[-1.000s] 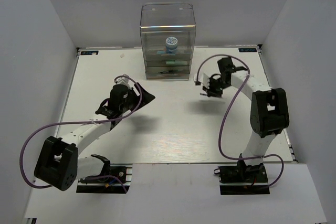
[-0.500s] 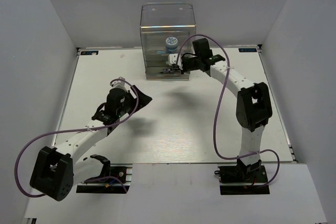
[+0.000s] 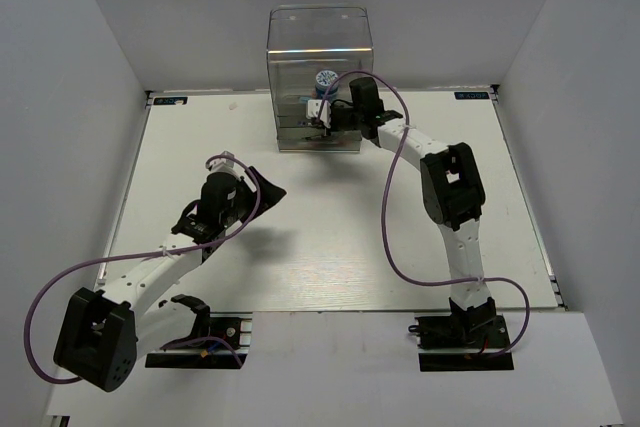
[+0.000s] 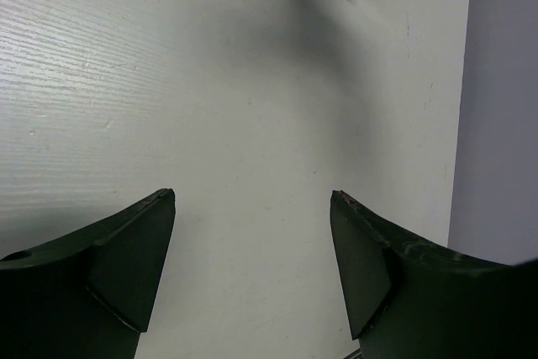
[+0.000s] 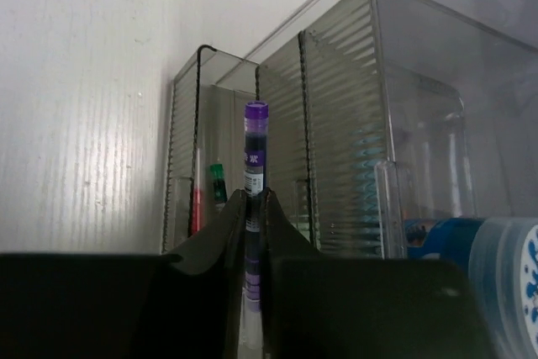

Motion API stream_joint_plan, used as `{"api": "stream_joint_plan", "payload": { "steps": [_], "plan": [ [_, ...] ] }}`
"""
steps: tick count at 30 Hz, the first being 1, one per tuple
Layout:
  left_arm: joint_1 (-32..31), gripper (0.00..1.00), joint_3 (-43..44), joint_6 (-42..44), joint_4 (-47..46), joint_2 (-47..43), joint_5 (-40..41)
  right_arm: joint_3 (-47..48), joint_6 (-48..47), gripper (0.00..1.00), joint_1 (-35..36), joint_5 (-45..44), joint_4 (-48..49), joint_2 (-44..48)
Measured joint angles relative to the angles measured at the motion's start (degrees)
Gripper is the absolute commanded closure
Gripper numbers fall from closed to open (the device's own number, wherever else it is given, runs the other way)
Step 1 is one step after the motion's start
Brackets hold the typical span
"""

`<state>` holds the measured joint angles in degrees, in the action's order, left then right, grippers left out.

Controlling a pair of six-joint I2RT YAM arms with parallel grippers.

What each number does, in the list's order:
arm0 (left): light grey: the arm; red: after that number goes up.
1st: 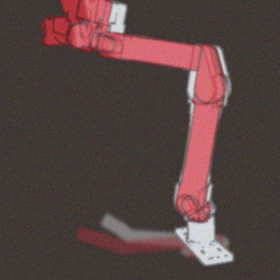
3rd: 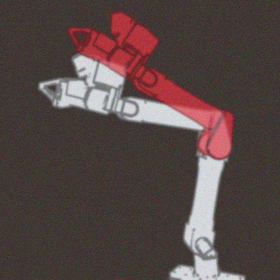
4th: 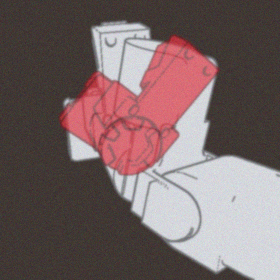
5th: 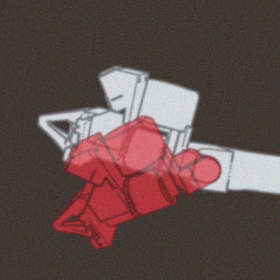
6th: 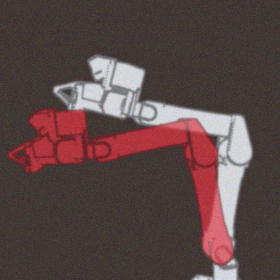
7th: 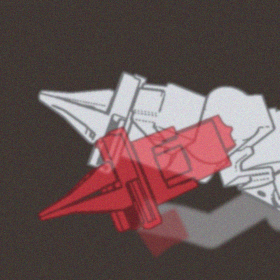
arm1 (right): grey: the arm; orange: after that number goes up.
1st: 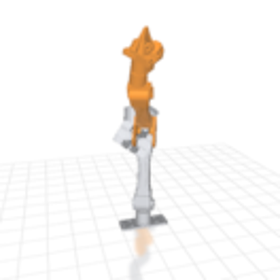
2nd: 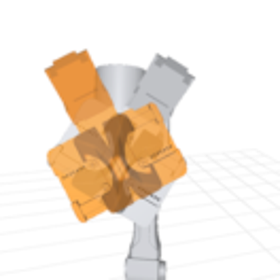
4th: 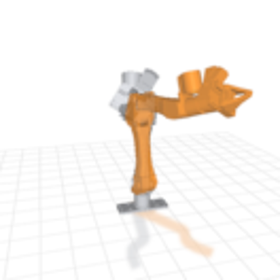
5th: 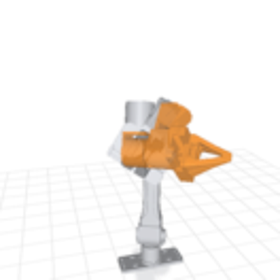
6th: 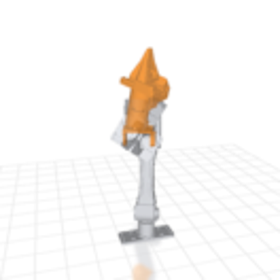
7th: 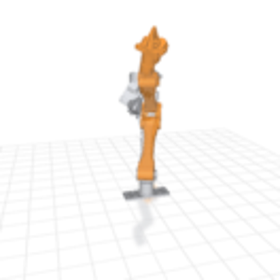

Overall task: Sort the stationery into containers
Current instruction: Place the pen in the drawer.

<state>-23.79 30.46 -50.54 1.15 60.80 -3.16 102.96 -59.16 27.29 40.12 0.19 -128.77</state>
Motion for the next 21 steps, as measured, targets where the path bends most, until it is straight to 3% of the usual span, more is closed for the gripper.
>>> {"api": "stream_joint_plan", "payload": {
  "steps": [1, 2, 4, 5, 8, 11, 12, 14, 21],
  "plan": [
    [0.0, 0.16, 0.0, -0.04, 0.11, 0.0, 0.07, 0.0, 0.09, 0.78, -0.07, -0.33, -0.04, -0.09],
    [0.0, 0.16, 0.0, -0.07, 0.17, 0.0, 0.15, 0.02, -0.15, 0.62, -0.13, -0.61, -0.07, -0.09],
    [0.0, 0.16, 0.0, -0.09, 0.17, 0.0, 0.24, 0.11, -0.94, 0.51, -0.24, -0.76, -0.7, -0.07],
    [0.0, 0.16, 0.0, -0.09, 0.17, 0.02, 0.31, 0.13, -1.6, 0.47, -0.26, -0.68, -1.09, -0.07],
    [0.0, 0.16, 0.0, -0.11, 0.17, 0.11, 0.39, -0.17, -3.15, 0.46, -0.28, -0.07, -2.64, -0.04],
    [0.0, 0.16, 0.0, -0.11, 0.15, 0.33, 0.42, -1.18, -3.56, 0.63, -0.28, 1.18, -4.11, 0.46],
    [0.0, 0.16, 0.0, -0.11, 0.15, 0.46, 0.42, -1.18, -3.67, 0.85, -0.28, 1.79, -4.59, 0.55],
    [0.0, 0.16, 0.0, -0.11, 0.15, 0.79, 0.42, -0.85, -3.82, 1.0, -0.28, 3.54, -6.84, 0.92],
    [0.0, 0.16, -0.02, -0.11, 0.11, 1.22, 0.42, 10.05, -12.57, 1.0, -0.22, 8.41, -26.99, -0.07]
  ]
}}
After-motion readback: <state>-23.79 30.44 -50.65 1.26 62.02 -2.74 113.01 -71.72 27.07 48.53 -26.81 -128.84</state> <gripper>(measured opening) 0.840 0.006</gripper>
